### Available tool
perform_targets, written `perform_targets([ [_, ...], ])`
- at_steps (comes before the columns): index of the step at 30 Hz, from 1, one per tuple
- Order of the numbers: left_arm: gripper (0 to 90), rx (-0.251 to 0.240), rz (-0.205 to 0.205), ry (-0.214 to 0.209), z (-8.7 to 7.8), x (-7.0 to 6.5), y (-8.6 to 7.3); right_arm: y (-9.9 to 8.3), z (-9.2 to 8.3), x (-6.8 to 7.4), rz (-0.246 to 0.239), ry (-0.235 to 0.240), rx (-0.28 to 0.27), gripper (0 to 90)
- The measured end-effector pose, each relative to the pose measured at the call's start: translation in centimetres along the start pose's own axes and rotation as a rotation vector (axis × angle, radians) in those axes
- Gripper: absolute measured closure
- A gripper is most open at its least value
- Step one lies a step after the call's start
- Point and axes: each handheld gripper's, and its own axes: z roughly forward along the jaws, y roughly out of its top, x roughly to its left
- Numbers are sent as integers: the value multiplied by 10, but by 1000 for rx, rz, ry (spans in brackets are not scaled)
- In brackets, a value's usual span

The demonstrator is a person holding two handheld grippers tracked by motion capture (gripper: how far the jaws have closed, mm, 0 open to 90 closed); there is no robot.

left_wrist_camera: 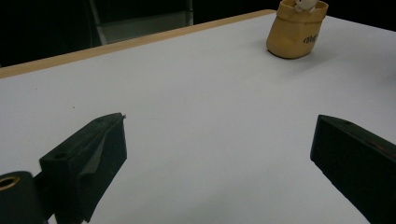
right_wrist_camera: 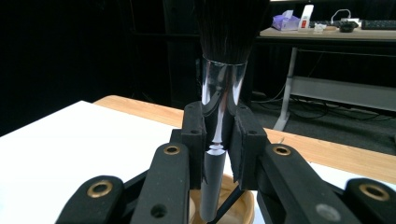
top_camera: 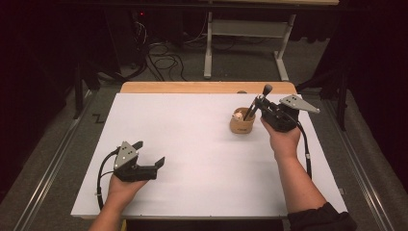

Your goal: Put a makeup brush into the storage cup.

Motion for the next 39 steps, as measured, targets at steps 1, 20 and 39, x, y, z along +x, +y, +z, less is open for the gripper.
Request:
perform_targets([
  [1,44,0,3,1,0,0,0,1,1,0,-3,-3,5,791],
  [20,45,-3,0,0,-1,0,0,-11,21,-7,17,-30,73,791],
  [39,45,-10,-5,4,-1,1,1,-21,30,-7,19,-27,105,791],
])
